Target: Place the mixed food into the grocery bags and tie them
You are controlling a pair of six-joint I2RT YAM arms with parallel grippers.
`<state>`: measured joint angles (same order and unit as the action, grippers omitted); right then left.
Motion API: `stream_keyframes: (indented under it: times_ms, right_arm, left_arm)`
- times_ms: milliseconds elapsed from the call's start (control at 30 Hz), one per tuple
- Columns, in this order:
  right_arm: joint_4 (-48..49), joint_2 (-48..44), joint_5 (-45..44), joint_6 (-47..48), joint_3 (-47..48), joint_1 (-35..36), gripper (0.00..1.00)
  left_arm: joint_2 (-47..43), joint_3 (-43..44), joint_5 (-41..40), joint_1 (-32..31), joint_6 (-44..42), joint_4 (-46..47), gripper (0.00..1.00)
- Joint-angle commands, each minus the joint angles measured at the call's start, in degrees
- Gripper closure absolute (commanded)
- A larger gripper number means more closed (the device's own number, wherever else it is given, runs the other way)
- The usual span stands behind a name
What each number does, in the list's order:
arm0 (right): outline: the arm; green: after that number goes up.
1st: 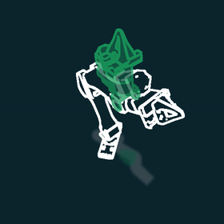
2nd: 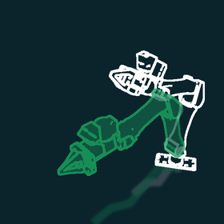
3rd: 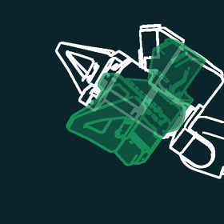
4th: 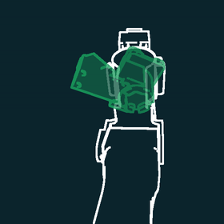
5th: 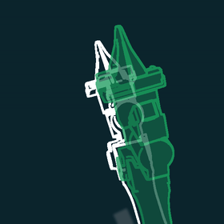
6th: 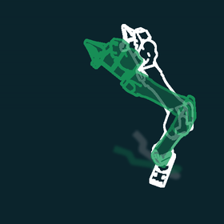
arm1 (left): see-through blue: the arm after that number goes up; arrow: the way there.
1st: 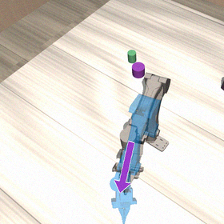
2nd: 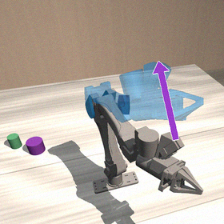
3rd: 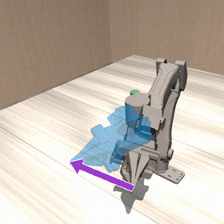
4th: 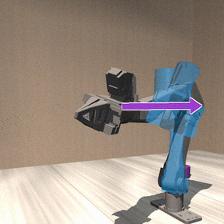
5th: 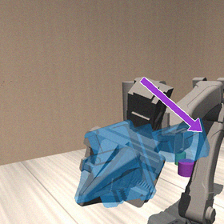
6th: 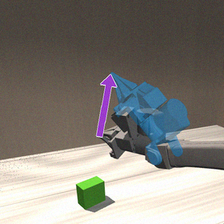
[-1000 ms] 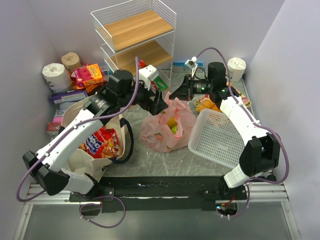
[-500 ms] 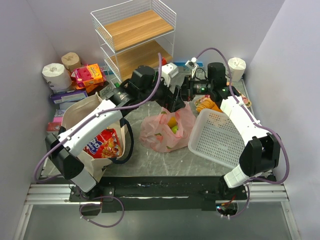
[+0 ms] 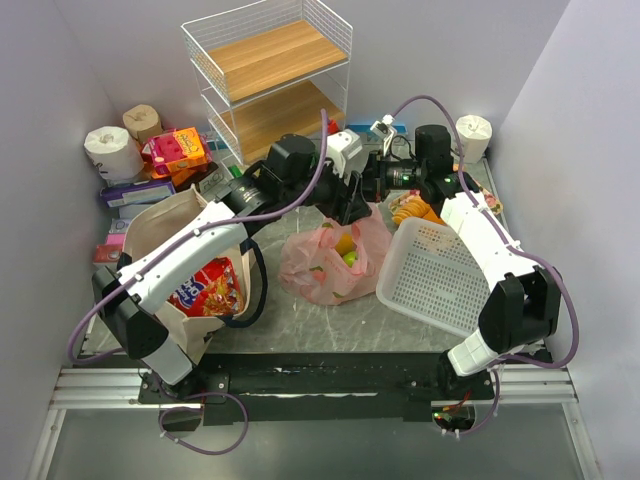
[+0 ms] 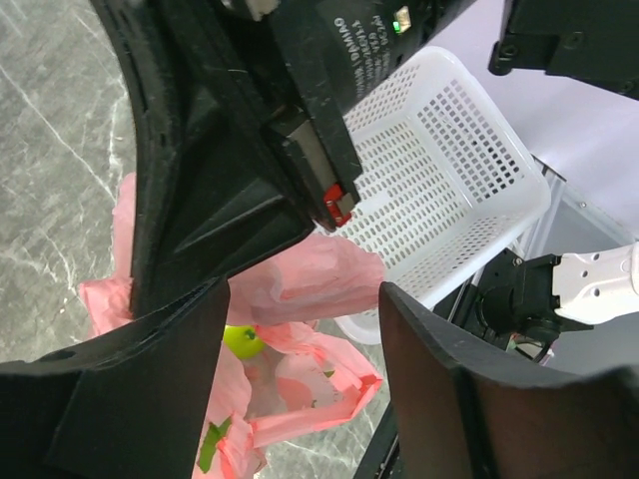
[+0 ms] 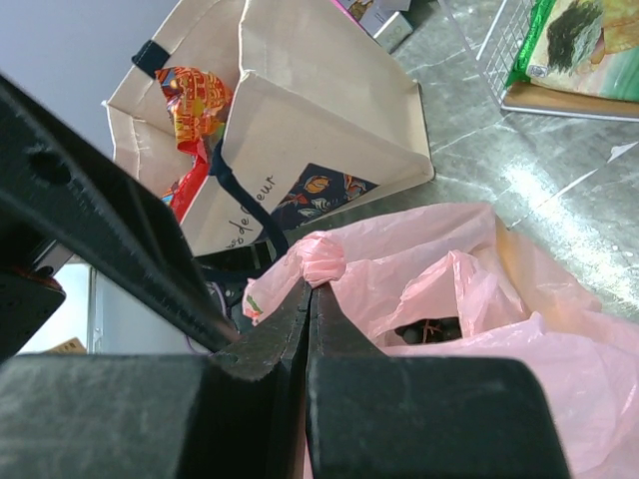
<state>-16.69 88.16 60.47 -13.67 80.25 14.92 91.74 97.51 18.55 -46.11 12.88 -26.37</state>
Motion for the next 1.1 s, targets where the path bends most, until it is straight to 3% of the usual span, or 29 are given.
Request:
stream_keyframes:
  times_ms: [0, 167, 200, 267, 300, 367, 400, 700, 1067]
  right_arm:
    - [1.6, -1.8, 0.5, 0.0, 1.7, 0.5, 1.00]
    - [1.2, -1.8, 0.5, 0.0, 2.0, 0.6, 1.00]
    - [1.2, -1.8, 0.3, 0.0, 2.0, 0.5, 1.00]
    - [1.3, -2.2, -0.1, -0.1, 1.8, 0.5, 1.00]
    - [1.5, -2.3, -0.3, -0.1, 1.7, 0.6, 1.00]
    - [1.5, -2.7, -1.2, -0.2, 1.4, 0.4, 1.00]
    - [1.4, -2.9, -1.6, -0.2, 1.3, 0.5, 1.00]
    - [-1.0, -4.7, -6.8, 0.6, 0.5, -1.5, 1.00]
    - [-1.2, -12.9, -11.7, 1.0, -5.0, -2.5, 1.00]
  left_arm:
    - [-0.8, 0.2, 0.3, -0.8, 0.6, 2.4, 0.34]
    - [0.3, 0.8, -1.2, -1.5, 0.1, 1.1, 0.42]
    - [0.2, 0.7, -1.4, -1.6, 0.1, 1.2, 0.53]
    - [0.0, 0.5, -2.1, -1.6, -0.1, 1.2, 0.63]
    - [-0.1, 0.3, -2.5, -1.5, 0.0, 1.3, 0.78]
    - [-0.6, -0.3, -3.6, -1.5, 0.1, 1.5, 0.96]
    - [-0.9, -0.7, -4.0, -1.5, 0.2, 1.8, 0.99]
    - [-3.3, -2.5, -10.9, -0.9, 1.9, -0.1, 0.99]
    - [-2.4, -3.1, -13.5, 3.0, 8.4, -1.2, 0.99]
